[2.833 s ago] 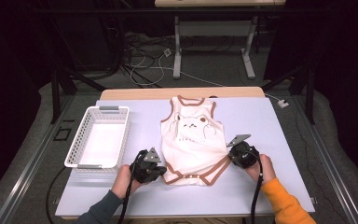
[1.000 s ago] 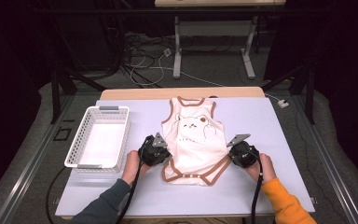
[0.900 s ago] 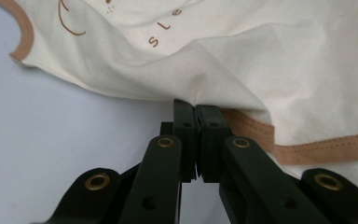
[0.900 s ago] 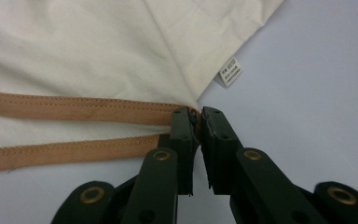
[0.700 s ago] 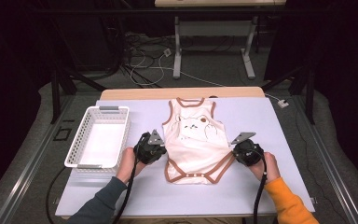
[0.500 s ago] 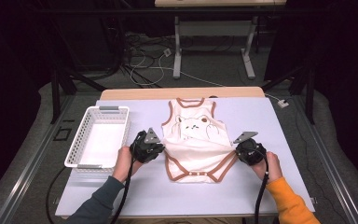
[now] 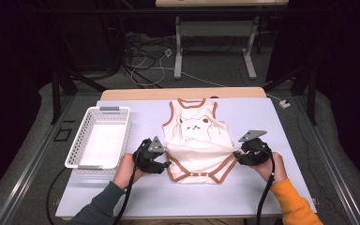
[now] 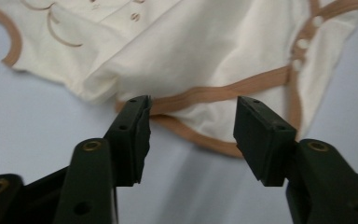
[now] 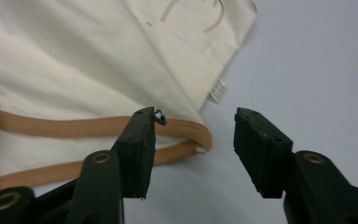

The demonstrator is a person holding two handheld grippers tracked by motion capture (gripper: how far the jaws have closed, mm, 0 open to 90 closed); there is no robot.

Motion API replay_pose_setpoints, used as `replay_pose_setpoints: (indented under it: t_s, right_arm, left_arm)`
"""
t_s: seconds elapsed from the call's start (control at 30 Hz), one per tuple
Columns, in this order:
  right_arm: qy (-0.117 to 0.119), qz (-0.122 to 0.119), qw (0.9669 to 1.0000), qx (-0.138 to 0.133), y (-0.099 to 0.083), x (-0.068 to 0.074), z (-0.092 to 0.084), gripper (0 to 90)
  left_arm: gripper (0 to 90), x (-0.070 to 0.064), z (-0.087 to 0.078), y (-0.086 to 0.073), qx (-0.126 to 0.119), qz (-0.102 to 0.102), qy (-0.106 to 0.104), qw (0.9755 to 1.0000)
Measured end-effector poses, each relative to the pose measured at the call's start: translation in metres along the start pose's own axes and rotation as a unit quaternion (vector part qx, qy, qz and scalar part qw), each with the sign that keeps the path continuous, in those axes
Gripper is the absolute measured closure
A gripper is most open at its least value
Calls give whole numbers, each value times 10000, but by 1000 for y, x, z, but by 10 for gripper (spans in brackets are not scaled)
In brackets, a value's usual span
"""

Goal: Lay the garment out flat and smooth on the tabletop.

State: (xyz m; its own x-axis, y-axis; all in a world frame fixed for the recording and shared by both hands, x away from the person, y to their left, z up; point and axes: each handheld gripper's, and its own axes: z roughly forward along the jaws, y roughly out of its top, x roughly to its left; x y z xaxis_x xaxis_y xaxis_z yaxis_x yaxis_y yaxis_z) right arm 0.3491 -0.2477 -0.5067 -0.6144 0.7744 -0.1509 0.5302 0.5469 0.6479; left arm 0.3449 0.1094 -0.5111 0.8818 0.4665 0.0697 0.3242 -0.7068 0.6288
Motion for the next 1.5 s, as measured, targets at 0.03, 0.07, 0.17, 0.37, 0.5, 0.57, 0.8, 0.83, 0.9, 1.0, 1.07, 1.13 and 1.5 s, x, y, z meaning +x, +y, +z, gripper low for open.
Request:
replay_pose_setpoints:
  t_s: [0.03,0.07,0.17,0.37,0.5,0.57,0.8,0.83,0.9,1.0,1.07,1.13,1.5]
  right_arm:
    - [126,-16,9999,-54,0,2,-2,407]
    - [301,-17,9995,-60,1,5,-3,367]
    - [786,-192,9967,-110,2,17,-1,298]
    - [1416,-659,9876,-146,4,43,6,305]
    - [1786,-911,9797,-54,4,60,13,382]
    - [1844,-1003,9777,2,5,69,17,415]
    - [1825,-1325,9738,295,3,87,34,558]
    - [1777,-1372,9740,312,2,88,35,571]
    - [1784,-1358,9741,280,2,88,35,626]
    - [1827,-1316,9740,264,1,88,35,729]
    - [1746,-1271,9761,240,1,87,36,789]
    - [1725,-1235,9769,239,1,87,36,828]
    - [1918,-1293,9726,249,-1,91,29,867]
  left_arm:
    - [415,-2,0,1,-34,41,-83,10000]
    - [408,-5,1,1,-108,38,-152,9998]
    - [372,-9,6,1,-133,48,-304,9994]
    - [350,-20,20,-1,28,211,-612,9979]
    - [396,-30,29,1,107,352,-741,9966]
    - [435,-33,33,1,170,395,-773,9961]
    - [567,-33,41,-2,249,373,-784,9959]
    - [579,-32,42,-4,210,347,-837,9957]
    - [622,-32,42,-4,189,356,-882,9953]
    - [692,-33,43,-5,121,387,-930,9948]
    - [765,-33,43,-7,75,408,-999,9941]
    - [824,-32,43,-7,54,404,-1047,9937]
    - [878,-42,34,-12,133,558,-1117,9921]
